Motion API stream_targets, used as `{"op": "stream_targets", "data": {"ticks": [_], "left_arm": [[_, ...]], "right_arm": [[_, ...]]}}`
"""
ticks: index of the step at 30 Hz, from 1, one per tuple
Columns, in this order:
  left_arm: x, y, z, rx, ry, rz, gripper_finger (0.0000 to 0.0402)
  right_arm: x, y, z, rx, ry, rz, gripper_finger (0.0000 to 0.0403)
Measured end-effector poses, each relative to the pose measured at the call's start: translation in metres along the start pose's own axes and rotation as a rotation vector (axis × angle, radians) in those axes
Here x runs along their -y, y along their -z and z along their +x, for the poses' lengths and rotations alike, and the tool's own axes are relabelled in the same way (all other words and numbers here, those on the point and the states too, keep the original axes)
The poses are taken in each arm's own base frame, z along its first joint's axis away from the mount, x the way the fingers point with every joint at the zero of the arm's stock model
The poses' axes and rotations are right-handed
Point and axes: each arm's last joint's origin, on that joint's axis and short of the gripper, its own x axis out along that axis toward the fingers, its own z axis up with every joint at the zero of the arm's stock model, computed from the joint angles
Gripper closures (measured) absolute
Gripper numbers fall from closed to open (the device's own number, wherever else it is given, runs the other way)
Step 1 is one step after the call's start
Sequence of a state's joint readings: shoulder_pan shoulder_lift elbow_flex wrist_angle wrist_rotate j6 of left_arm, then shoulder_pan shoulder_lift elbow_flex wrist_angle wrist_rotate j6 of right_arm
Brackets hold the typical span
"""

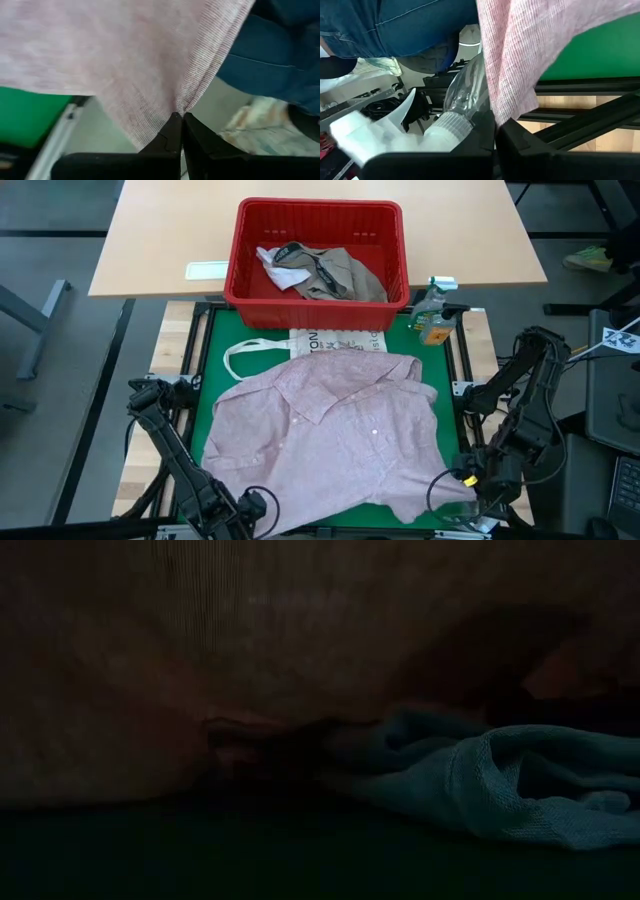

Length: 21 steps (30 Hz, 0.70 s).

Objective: Fold Laundry from Bin
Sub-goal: Fold the pink shirt from the red laundry basket

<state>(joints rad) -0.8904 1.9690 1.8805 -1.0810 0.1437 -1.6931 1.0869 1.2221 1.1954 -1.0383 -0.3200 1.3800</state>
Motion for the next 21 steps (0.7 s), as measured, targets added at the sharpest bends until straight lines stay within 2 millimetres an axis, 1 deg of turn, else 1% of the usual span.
{"op": "stream_targets", "data": {"ticks": [4,7,11,15,18,21], "left_arm": [[-0.011,-0.001,-0.001,-0.008,-0.113,-0.01,0.0401],[-0.021,-0.002,-0.003,-0.006,-0.22,0.015,0.0401],[-0.034,-0.005,-0.007,0.023,-0.356,0.031,0.0401],[-0.044,-0.014,-0.013,0.104,-0.466,0.002,0.0401],[-0.046,-0.022,-0.013,0.161,-0.486,0.002,0.0401],[-0.05,-0.03,-0.008,0.225,-0.512,0.015,0.0401]], "right_arm": [[0.004,0.003,-0.01,0.024,-0.018,-0.007,0.0398],[0.012,0.006,-0.021,0.11,-0.008,-0.008,0.0398],[0.029,0.009,-0.036,0.266,0.077,0.011,0.0398],[0.051,0.012,-0.05,0.449,0.208,0.099,0.0398],[0.065,0.014,-0.06,0.574,0.283,0.155,0.0398],[0.074,0.016,-0.068,0.666,0.322,0.166,0.0398]]}}
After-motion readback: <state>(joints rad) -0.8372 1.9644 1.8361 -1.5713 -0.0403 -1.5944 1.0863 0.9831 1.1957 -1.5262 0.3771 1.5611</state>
